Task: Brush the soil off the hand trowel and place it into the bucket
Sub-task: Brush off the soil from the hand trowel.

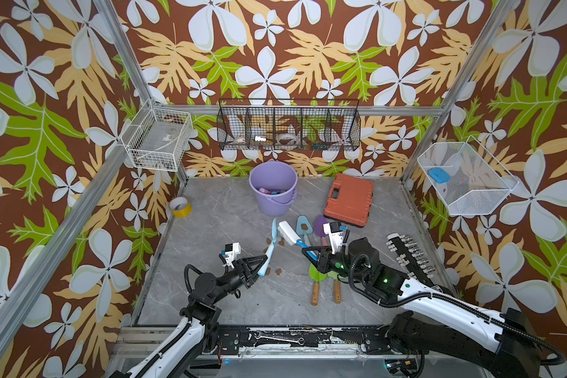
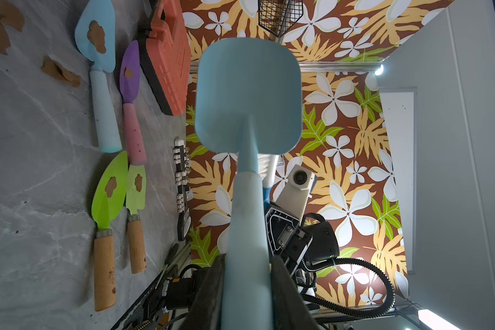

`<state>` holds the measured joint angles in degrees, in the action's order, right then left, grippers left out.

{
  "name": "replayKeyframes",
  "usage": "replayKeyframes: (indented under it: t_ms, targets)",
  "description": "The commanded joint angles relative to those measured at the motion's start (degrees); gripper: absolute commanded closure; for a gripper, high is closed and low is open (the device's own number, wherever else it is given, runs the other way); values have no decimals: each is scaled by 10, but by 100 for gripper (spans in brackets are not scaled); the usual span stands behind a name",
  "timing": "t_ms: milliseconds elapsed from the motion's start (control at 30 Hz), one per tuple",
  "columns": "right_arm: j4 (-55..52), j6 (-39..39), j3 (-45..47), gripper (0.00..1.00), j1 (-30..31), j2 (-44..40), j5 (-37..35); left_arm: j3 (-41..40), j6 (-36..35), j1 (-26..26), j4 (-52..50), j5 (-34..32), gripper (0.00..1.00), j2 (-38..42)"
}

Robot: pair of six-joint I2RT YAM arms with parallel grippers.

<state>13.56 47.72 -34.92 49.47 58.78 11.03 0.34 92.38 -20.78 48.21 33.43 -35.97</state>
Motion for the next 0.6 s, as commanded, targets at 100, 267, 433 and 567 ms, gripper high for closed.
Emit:
replayKeyframes:
  t_ms: [100,267,433,567]
  targets:
    - [25,12,22,100,14,4,9,0,-10,13,35,13,100,-15]
    - [-31,0,18,100,13,3,-27,3,-10,33,37,27,100,-17]
    - [-46,-15,-6,100,12,12,-50,12,-18,41,20,39,100,-13]
    - [-37,-26,-28,100,13,11,-46,20,-37,43,-15,42,100,-6]
